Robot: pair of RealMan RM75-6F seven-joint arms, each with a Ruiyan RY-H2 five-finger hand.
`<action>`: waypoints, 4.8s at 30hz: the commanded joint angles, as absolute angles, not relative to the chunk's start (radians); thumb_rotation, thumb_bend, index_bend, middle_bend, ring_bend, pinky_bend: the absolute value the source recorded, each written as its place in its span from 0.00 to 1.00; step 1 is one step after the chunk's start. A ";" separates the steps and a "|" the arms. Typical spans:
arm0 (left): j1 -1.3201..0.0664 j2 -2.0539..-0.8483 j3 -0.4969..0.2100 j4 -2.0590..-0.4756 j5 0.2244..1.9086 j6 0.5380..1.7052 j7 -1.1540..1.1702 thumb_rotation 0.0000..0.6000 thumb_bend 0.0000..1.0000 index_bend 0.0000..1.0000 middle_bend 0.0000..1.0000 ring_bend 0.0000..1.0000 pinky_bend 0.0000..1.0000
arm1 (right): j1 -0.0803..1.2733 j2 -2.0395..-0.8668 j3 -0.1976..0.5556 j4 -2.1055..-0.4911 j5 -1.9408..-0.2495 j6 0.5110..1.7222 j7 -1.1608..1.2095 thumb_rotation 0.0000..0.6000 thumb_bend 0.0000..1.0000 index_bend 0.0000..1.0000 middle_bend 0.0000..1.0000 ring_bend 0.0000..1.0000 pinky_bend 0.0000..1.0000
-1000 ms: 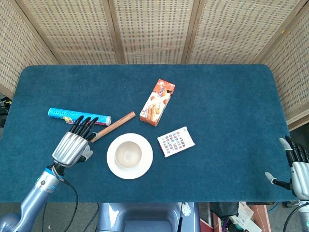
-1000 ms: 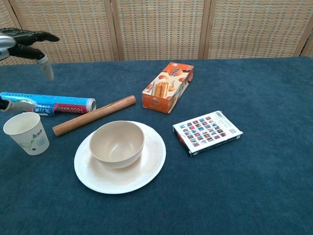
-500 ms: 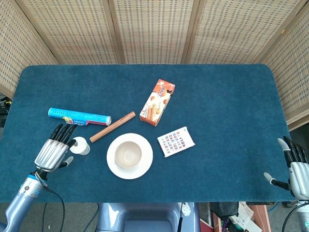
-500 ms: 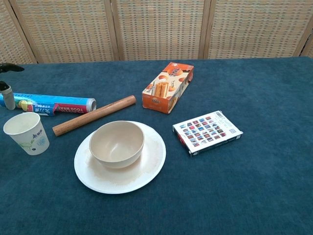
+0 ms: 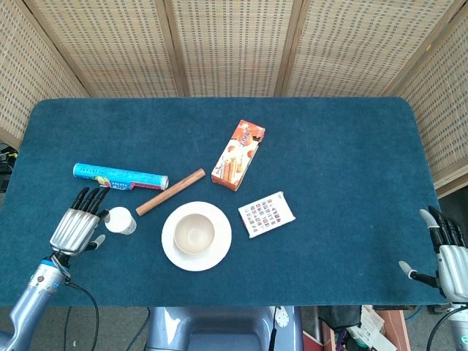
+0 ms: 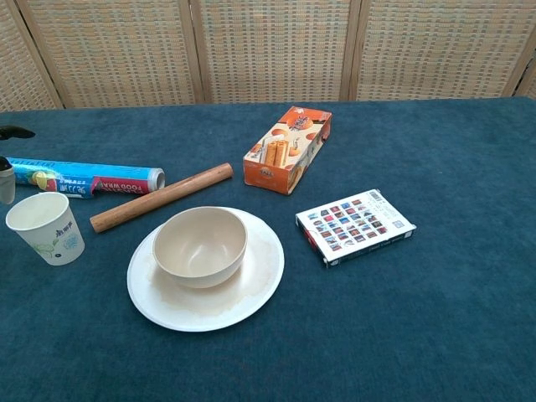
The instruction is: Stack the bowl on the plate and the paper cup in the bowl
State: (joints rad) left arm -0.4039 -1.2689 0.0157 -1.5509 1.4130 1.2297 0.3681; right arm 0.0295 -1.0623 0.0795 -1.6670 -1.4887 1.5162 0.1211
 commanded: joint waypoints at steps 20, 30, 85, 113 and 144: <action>-0.428 -1.363 -0.002 -1.466 1.396 1.164 0.431 1.00 0.23 0.50 0.02 0.00 0.00 | 0.031 -1.061 0.080 -1.669 -1.486 1.514 0.120 1.00 0.15 0.00 0.00 0.00 0.00; -0.442 -1.393 -0.011 -1.459 1.397 1.152 0.458 1.00 0.36 0.57 0.04 0.00 0.01 | 0.032 -1.063 0.080 -1.670 -1.490 1.514 0.115 1.00 0.15 0.00 0.00 0.00 0.00; -0.648 -1.409 -0.088 -1.851 1.206 1.017 0.802 1.00 0.42 0.59 0.05 0.00 0.02 | 0.022 -1.048 0.086 -1.655 -1.478 1.523 0.181 1.00 0.15 0.00 0.00 0.00 0.00; -0.723 -1.484 -0.062 -1.823 1.094 1.023 0.848 1.00 0.42 0.59 0.03 0.00 0.01 | 0.020 -1.046 0.090 -1.652 -1.479 1.528 0.195 1.00 0.15 0.00 0.00 0.00 0.00; -0.672 -1.348 -0.043 -1.942 1.214 1.165 0.701 1.00 0.32 0.40 0.00 0.00 0.00 | 0.021 -1.048 0.088 -1.653 -1.488 1.530 0.187 1.00 0.15 0.00 0.00 0.00 0.00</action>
